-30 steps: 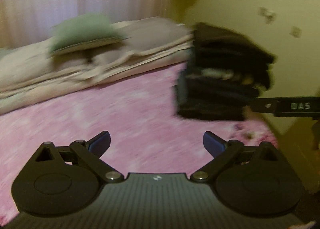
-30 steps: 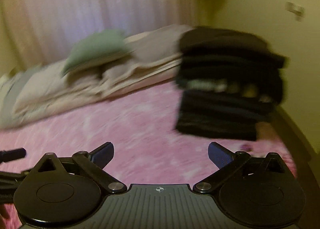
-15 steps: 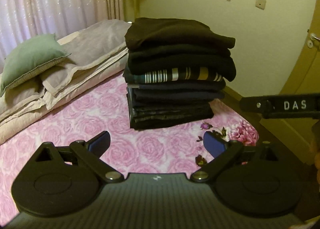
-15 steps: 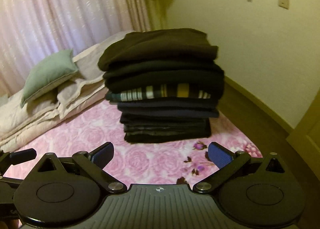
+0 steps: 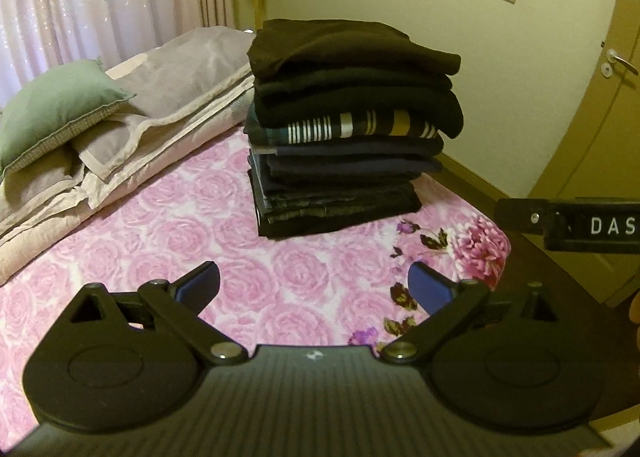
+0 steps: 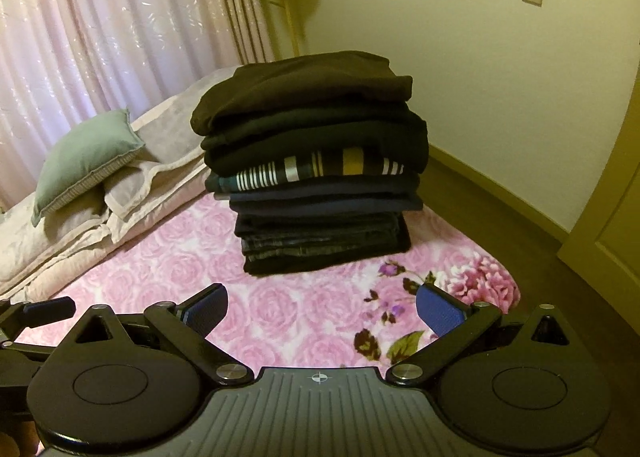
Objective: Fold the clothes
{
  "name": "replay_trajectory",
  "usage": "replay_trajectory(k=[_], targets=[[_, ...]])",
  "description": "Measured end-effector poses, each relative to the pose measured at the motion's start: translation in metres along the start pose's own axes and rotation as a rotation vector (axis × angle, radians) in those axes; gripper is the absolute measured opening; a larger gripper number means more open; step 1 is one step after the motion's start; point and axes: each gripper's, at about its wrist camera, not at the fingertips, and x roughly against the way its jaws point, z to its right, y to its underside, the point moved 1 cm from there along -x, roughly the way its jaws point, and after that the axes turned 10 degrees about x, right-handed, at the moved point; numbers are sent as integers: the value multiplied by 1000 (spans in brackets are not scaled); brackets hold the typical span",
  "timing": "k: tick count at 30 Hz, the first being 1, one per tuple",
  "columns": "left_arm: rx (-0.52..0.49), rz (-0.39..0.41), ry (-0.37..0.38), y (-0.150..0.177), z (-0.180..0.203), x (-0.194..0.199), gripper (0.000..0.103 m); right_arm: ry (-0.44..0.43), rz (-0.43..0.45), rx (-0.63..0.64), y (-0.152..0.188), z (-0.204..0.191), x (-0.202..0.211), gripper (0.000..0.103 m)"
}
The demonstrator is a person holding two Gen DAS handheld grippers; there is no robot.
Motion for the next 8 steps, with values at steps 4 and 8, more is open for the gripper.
replay_trajectory(k=[4, 8], targets=[[-14, 8, 5, -1, 4, 1, 99, 3, 4, -4, 1, 1, 3, 103], [-12, 29, 14, -3, 6, 2, 99, 11, 10, -4, 0, 3, 3, 103]])
